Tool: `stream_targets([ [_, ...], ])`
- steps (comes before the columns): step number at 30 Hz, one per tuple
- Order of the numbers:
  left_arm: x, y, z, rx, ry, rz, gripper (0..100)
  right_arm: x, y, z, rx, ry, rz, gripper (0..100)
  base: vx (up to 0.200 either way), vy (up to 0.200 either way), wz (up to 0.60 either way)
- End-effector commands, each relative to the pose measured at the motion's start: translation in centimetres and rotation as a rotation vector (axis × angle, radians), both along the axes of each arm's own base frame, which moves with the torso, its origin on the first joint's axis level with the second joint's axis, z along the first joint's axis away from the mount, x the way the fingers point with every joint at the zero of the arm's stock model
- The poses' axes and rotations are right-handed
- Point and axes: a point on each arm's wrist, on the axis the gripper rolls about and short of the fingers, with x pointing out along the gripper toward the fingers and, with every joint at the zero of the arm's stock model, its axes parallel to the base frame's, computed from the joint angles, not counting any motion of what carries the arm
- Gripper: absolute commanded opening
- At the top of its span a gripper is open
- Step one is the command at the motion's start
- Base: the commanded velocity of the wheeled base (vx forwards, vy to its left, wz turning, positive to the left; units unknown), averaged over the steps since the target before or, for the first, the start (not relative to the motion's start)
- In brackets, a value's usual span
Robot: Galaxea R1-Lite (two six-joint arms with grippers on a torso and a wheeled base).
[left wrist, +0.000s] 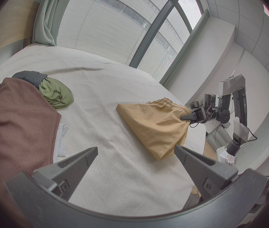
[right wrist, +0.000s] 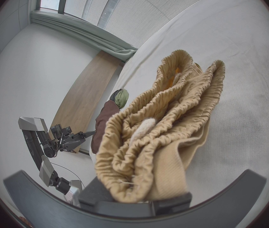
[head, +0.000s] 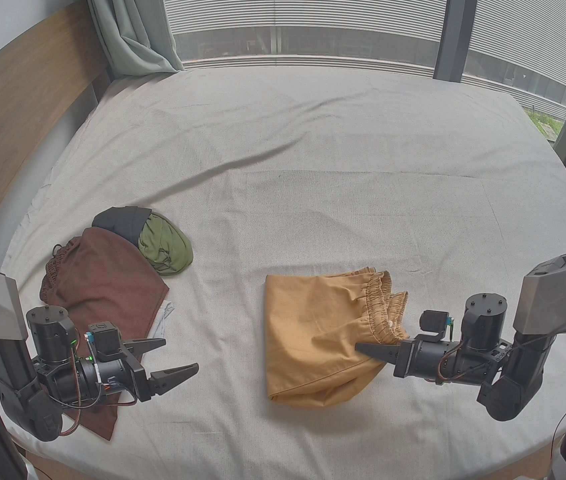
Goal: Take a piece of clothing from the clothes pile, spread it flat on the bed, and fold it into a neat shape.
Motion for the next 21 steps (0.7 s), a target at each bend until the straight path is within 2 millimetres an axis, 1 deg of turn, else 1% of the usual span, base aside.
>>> stream_targets([
  [1, 0.0, 0.0, 0.2, -0.002, -0.01, -0.001, 100, -0.3, 0.0, 2.1, 0.029, -0.062, 0.008, 0, 0.0, 0.0, 0.0],
  [3, 0.0, 0.0, 0.4, -0.003, -0.016, -0.001, 100, -0.5, 0.1, 2.9, 0.042, -0.085, 0.013, 0, 0.0, 0.0, 0.0],
  [5, 0.0, 0.0, 0.4, -0.004, -0.015, 0.0, 100, -0.4, 0.1, 3.0, 0.043, -0.088, 0.013, 0, 0.0, 0.0, 0.0],
  [6, 0.0, 0.0, 0.5, -0.005, -0.019, -0.002, 100, -0.4, 0.2, 4.0, 0.068, -0.108, 0.013, 0, 0.0, 0.0, 0.0],
  [8, 0.0, 0.0, 0.5, -0.005, -0.018, 0.0, 100, -0.4, 0.2, 4.2, 0.073, -0.112, 0.012, 0, 0.0, 0.0, 0.0],
  [9, 0.0, 0.0, 0.5, -0.007, -0.018, -0.001, 100, -0.3, 0.3, 5.1, 0.098, -0.134, 0.014, 0, 0.0, 0.0, 0.0],
  [14, 0.0, 0.0, 0.5, -0.008, -0.019, 0.001, 100, -0.4, 0.9, 6.3, 0.124, -0.171, 0.036, 0, 0.0, 0.0, 0.0],
  [21, 0.0, 0.0, 0.6, -0.008, -0.022, 0.002, 100, 0.5, 1.7, 7.5, 0.175, -0.206, 0.06, 0, 0.0, 0.0, 0.0],
])
